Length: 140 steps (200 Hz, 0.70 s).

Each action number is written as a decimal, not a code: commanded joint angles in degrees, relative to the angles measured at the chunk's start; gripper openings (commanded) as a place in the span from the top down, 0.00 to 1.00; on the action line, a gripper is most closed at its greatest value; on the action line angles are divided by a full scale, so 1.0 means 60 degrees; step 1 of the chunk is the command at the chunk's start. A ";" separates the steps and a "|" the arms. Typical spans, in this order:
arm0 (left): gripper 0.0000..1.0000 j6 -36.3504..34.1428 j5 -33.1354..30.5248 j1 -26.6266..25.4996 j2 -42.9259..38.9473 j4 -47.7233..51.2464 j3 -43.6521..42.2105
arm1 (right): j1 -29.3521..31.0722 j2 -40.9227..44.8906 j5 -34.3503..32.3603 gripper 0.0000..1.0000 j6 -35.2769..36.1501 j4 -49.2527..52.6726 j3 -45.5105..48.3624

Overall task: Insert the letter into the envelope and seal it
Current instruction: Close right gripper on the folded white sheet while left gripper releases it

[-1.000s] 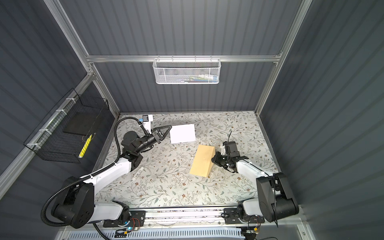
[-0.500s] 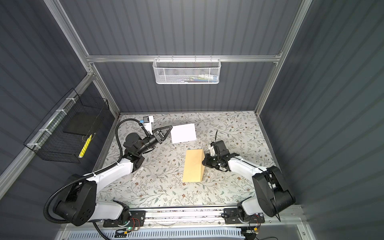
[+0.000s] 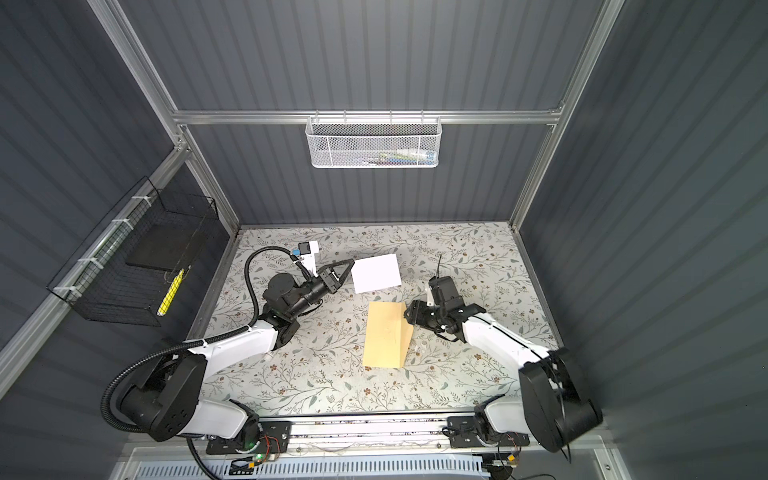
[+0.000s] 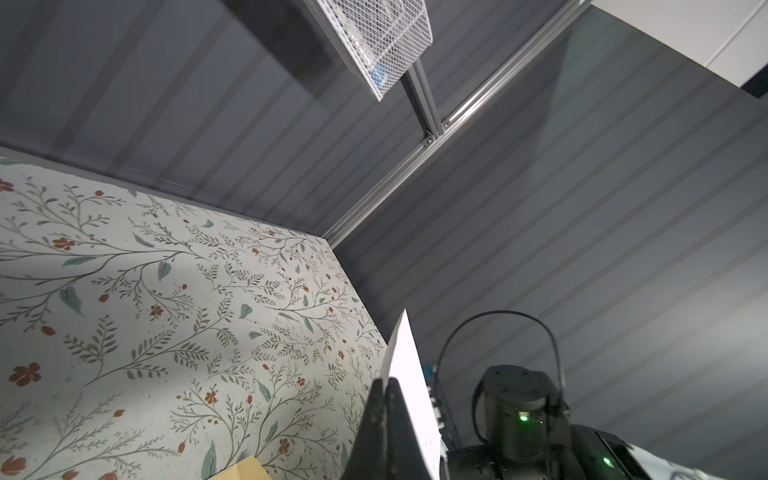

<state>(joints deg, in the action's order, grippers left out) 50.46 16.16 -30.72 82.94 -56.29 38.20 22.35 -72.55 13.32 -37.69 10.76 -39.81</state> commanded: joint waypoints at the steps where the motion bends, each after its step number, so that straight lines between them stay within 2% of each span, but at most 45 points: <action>1: 1.00 0.0502 -0.1475 -0.0143 0.0114 -0.0388 -0.0194 | -0.0300 0.1835 -0.1001 0.25 -0.0799 -0.0728 0.0641; 22: 1.00 0.0855 -0.2308 -0.0346 0.0190 -0.0548 -0.0239 | -0.0285 0.3174 -0.0494 0.11 -0.1359 -0.2398 0.1274; 44: 1.00 0.1211 -0.3069 -0.0624 0.0390 -0.0542 -0.0037 | -0.0166 0.3454 0.0325 0.01 -0.2465 -0.4911 0.1851; 92: 1.00 0.1727 -0.4086 -0.1403 0.0966 -0.0446 0.0652 | 0.0669 0.2167 0.0526 0.01 -0.3641 -0.8440 0.1804; 140: 1.00 0.2099 -0.4449 -0.1741 0.1324 -0.0753 0.0955 | 0.1096 0.0443 0.0402 0.01 -0.4419 -0.9833 0.1502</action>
<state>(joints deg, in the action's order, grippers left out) 61.49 -7.60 -40.36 89.86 -58.57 41.71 27.70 -66.08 15.64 -60.51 -39.70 -29.08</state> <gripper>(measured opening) 0.048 0.989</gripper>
